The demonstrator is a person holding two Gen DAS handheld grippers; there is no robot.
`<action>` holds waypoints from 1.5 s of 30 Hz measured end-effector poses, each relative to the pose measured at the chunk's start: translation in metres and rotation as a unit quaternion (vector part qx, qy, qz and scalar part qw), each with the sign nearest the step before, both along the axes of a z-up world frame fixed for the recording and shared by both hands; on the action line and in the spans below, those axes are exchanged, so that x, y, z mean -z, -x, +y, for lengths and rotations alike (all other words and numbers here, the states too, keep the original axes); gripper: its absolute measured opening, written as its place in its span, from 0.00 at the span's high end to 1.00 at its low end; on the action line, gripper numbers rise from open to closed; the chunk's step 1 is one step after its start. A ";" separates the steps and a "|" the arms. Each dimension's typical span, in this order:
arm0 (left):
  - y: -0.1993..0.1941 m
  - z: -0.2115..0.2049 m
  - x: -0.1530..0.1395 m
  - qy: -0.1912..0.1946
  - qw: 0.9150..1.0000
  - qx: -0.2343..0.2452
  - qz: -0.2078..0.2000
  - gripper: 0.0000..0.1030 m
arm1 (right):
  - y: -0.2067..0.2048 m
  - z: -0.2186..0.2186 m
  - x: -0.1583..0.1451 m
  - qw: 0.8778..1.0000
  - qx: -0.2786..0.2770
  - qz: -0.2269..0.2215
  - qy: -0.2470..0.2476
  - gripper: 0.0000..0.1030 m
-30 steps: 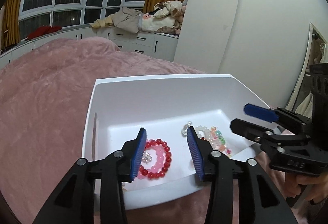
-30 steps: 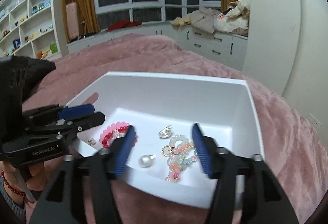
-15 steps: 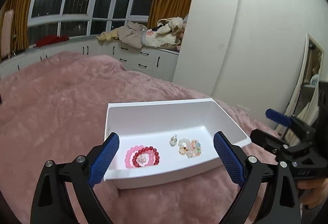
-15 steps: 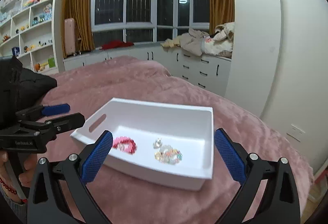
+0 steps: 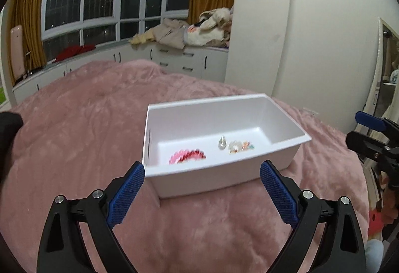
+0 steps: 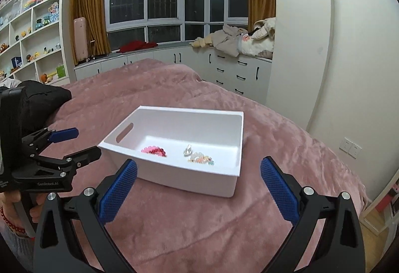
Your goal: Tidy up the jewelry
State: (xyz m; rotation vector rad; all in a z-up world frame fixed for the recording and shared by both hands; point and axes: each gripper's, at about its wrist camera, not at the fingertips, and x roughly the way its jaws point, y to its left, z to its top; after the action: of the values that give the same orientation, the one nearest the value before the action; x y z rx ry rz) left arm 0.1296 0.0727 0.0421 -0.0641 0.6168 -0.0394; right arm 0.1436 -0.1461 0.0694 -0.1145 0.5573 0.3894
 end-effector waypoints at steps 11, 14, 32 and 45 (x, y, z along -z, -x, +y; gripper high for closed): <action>0.007 -0.024 0.004 -0.050 0.999 -0.002 0.001 0.05 | 0.000 0.000 0.019 1.000 0.001 0.020 0.012 0.05; 0.007 -0.023 0.002 -0.039 0.999 0.008 0.002 0.05 | -0.001 0.002 0.021 1.000 0.000 0.021 0.016 0.05; 0.011 -0.023 0.001 -0.046 0.999 0.003 -0.004 0.04 | -0.004 0.006 0.030 0.999 -0.004 0.030 0.015 0.05; 0.012 -0.028 -0.002 -0.051 0.999 0.011 -0.009 0.04 | -0.003 0.002 0.027 1.000 -0.001 0.026 0.008 0.05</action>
State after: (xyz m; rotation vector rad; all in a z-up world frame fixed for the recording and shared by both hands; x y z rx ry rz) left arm 0.1176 0.0448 0.0437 0.0417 0.6016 -0.0297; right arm 0.1467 -0.1437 0.0425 -0.1212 0.6115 0.3900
